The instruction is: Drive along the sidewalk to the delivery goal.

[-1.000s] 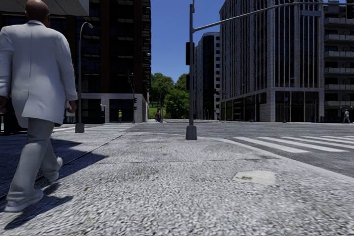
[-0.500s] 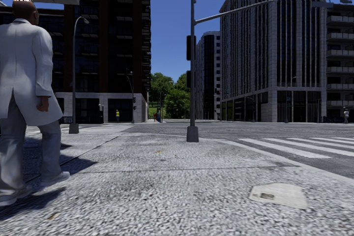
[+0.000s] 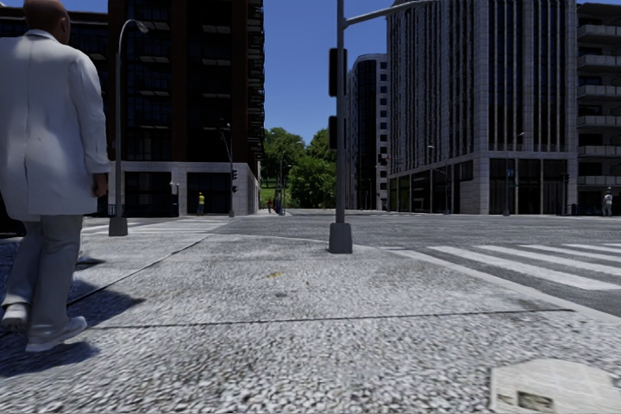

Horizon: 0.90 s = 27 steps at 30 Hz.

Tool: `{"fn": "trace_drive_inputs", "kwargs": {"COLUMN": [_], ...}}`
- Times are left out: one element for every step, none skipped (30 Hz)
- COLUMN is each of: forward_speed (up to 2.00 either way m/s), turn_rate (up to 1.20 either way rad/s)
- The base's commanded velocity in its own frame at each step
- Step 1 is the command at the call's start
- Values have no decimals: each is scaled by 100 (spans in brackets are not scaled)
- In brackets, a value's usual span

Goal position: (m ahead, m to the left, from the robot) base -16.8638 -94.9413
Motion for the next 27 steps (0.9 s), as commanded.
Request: {"fn": "trace_drive_inputs", "kwargs": {"forward_speed": [113, 113, 113, 113, 113, 113, 113, 113, 113, 113, 113, 113, 113, 113, 113, 113, 113, 113, 113, 113, 113, 113, 113, 113, 113, 113, 113], "turn_rate": [0, 0, 0, 0, 0, 0, 0, 0, 0, 0, 0, 0, 0, 0, 0, 0, 0, 0, 0, 0, 0, 0, 0, 0, 0, 0, 0]}}
